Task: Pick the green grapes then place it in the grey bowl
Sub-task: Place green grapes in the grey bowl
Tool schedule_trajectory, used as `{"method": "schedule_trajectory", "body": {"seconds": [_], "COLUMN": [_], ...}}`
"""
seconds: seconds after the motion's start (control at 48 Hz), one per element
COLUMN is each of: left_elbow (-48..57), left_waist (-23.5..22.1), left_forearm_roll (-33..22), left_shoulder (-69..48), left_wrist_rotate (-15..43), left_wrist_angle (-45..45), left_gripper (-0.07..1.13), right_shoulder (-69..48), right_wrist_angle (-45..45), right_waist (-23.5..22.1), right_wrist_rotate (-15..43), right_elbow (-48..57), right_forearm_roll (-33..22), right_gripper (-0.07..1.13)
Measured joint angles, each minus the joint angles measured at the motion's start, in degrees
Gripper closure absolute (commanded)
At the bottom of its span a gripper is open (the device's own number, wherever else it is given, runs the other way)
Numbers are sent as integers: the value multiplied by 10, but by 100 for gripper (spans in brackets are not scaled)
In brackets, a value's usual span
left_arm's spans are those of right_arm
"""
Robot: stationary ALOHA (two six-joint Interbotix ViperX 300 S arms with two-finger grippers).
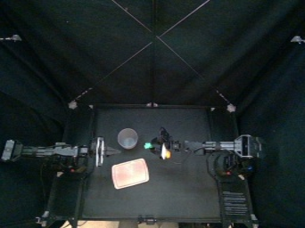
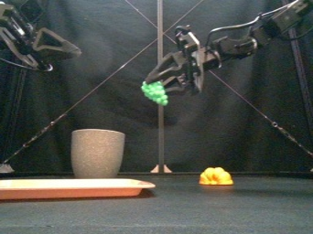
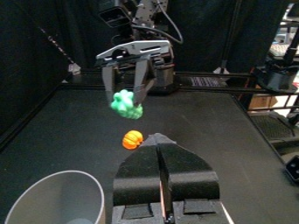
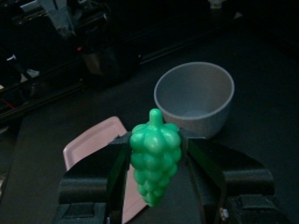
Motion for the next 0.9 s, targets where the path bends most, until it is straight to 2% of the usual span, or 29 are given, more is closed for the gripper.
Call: {"method": "schedule_trajectory", "body": {"seconds": [0.312, 0.604, 0.896], "left_elbow": [0, 3, 7], "left_waist": [9, 11, 13], "left_forearm_roll": [0, 0, 0], "left_shoulder": [0, 0, 0], "left_wrist_rotate": [0, 0, 0], "left_wrist_angle": [0, 0, 0], "left_gripper": [93, 93, 93], "right_shoulder": [150, 223, 255], "right_wrist_angle": [-35, -25, 34], "right_waist": [-22, -35, -49], "right_wrist_rotate": [-4, -1, -5], "right_elbow": [-146, -250, -279], "right_forearm_roll": [-44, -62, -62], "right_gripper": [52, 50, 29]}}
